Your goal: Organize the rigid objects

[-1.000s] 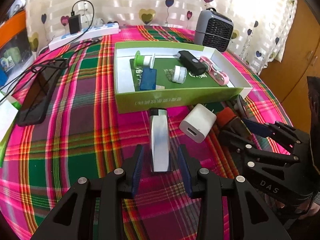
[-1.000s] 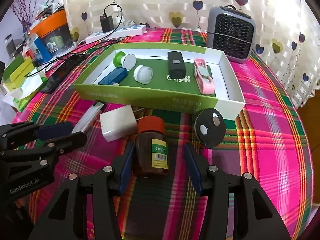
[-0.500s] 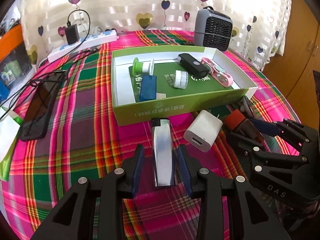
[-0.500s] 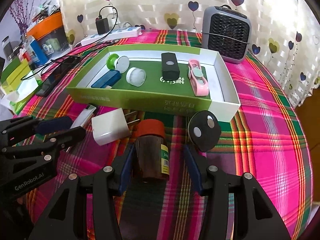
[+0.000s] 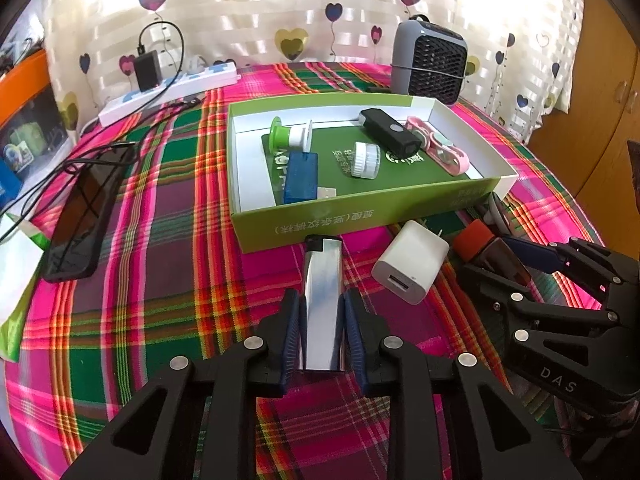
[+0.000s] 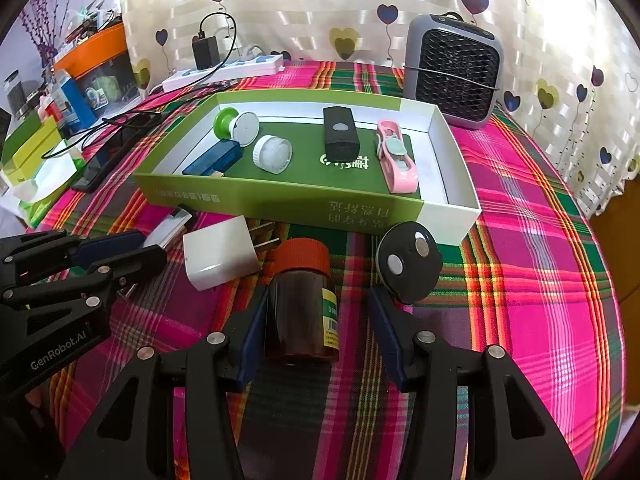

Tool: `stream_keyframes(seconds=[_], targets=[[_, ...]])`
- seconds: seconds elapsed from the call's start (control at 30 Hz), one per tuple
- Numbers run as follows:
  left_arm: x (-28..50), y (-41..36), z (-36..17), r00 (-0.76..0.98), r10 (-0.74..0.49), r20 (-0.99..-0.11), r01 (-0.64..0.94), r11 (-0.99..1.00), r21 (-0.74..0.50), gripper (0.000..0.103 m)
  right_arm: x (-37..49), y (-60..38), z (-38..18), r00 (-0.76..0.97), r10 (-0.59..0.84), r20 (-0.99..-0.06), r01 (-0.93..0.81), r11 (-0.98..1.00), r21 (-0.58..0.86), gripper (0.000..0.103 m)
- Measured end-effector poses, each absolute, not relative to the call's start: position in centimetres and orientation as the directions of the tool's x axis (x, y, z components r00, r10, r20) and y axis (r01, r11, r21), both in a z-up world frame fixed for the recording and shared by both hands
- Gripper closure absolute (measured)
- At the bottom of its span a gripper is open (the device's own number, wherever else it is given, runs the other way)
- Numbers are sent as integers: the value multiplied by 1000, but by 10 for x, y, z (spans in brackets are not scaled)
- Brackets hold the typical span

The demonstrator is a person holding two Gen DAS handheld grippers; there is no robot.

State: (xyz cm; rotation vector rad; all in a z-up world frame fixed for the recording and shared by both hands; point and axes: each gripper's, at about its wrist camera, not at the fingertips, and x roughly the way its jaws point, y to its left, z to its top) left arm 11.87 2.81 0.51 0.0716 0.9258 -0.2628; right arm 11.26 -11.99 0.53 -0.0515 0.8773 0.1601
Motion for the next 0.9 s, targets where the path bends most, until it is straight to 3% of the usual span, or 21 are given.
stream_keyframes(seconds=[0.2,0.47,0.9], targets=[[117,29,6,573,-199,-795,251,966,-61,81,112,-121,7,630,118,-767,-154,988,25,56],[113,29,8,586,-199,-786,251,966,-58,81,113,-124,7,635,112,-765,-144,989,26,70],[110,33,10,590,-208,-780,247,966,-71,81,112,-123,8,634,120,-764,-147,989,33,70]])
